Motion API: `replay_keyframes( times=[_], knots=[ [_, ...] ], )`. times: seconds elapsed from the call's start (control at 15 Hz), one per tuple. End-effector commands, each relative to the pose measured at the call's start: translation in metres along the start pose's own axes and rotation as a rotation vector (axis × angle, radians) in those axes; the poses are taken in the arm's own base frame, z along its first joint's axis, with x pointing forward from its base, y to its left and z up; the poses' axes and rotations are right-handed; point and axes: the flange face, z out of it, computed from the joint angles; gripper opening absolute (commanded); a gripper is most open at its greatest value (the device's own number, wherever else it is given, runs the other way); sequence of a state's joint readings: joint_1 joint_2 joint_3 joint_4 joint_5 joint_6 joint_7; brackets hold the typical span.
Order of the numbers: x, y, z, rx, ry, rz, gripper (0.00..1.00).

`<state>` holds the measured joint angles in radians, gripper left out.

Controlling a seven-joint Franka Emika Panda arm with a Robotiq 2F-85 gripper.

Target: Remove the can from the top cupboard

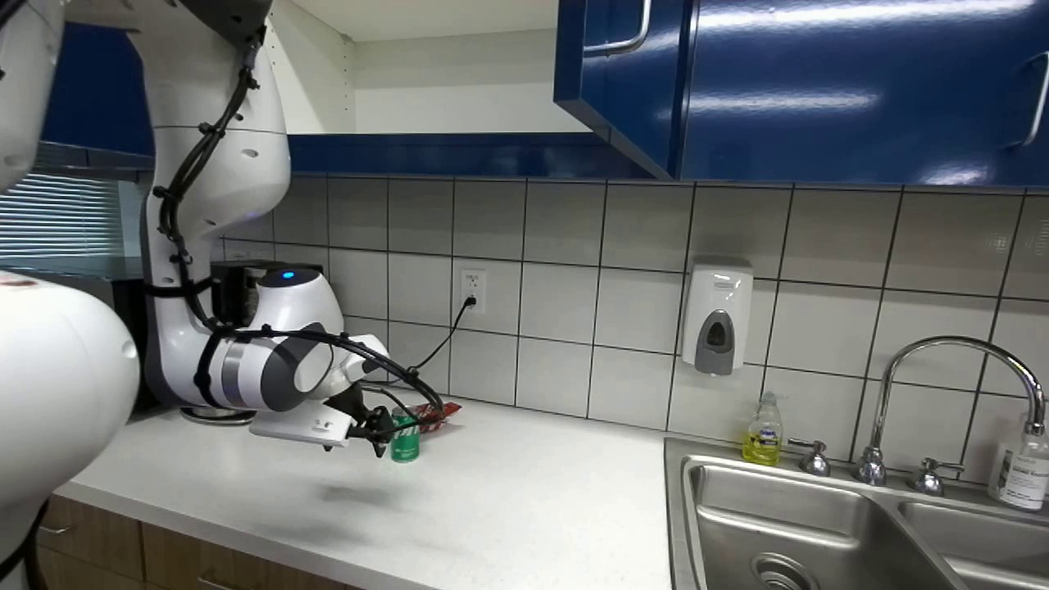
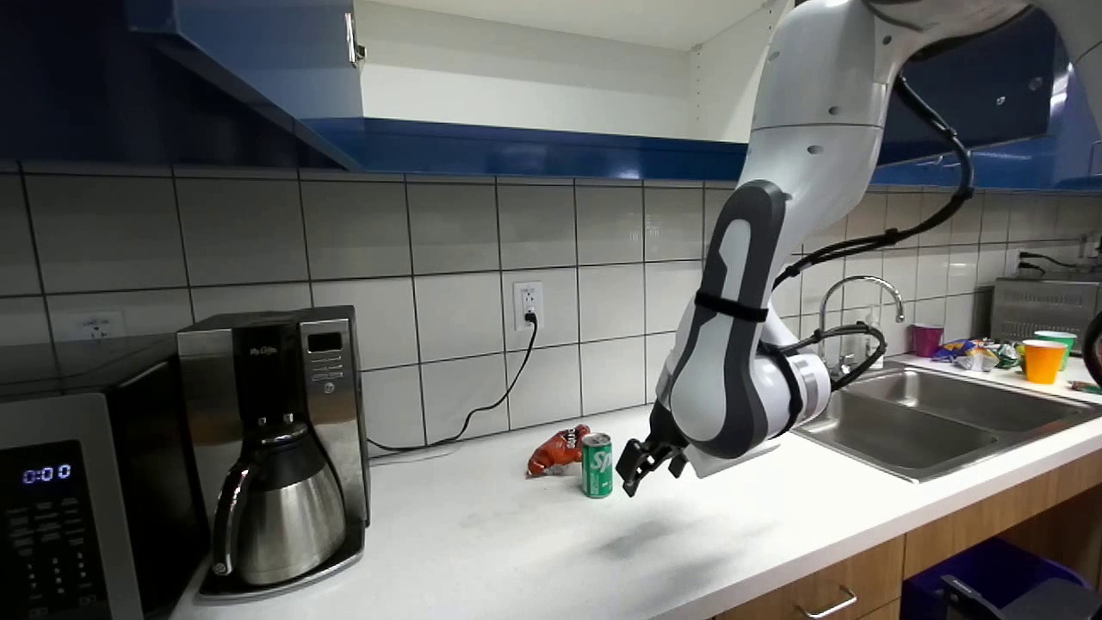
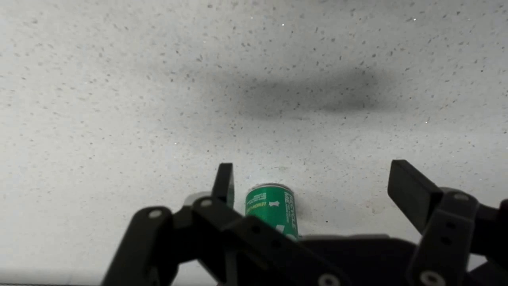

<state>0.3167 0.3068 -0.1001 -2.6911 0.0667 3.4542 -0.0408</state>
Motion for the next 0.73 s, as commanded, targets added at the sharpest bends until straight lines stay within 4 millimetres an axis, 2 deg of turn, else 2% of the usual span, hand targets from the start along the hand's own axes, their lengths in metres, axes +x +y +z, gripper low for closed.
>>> replay_keyframes(
  times=[0.0, 0.27, 0.33, 0.67],
  knots=[
    [-0.008, 0.004, -0.033, -0.008, 0.027, -0.028, 1.0],
    [-0.012, 0.011, -0.045, -0.016, 0.027, -0.026, 1.0],
    [-0.008, 0.008, -0.03, -0.013, 0.024, -0.012, 1.0],
    [-0.009, 0.01, -0.035, -0.016, 0.028, -0.011, 1.0]
  ],
)
